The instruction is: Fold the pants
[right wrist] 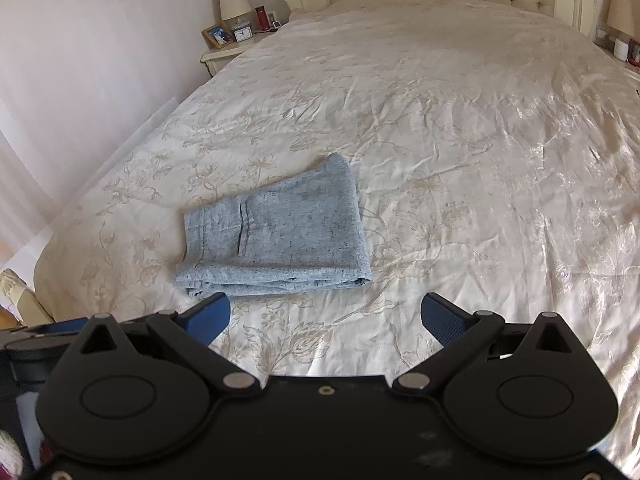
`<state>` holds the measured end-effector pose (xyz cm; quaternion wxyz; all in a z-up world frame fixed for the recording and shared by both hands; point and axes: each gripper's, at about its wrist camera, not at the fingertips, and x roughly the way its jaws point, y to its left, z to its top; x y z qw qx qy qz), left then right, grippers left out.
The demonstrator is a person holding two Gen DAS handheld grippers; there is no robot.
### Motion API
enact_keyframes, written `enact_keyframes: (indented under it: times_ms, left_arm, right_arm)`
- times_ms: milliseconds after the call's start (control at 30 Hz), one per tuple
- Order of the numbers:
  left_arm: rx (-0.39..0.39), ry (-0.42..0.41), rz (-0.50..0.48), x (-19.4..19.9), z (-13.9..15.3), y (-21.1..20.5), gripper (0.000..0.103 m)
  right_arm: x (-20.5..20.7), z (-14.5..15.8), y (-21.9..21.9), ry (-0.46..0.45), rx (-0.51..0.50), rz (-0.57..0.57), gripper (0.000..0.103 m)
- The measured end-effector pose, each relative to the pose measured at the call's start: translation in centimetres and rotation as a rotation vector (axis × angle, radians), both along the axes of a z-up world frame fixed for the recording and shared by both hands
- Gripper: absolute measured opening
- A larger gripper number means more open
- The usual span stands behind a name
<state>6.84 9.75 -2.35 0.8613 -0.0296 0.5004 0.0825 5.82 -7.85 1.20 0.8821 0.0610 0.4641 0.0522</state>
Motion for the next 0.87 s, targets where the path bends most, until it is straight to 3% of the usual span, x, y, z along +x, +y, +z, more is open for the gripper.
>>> enact_keyframes:
  times_ms: [867]
  left_arm:
    - [0.029, 0.0, 0.003, -0.5, 0.0, -1.2, 0.076]
  right_arm:
    - [0.1, -0.4, 0.0, 0.013, 0.003, -0.005, 0.103]
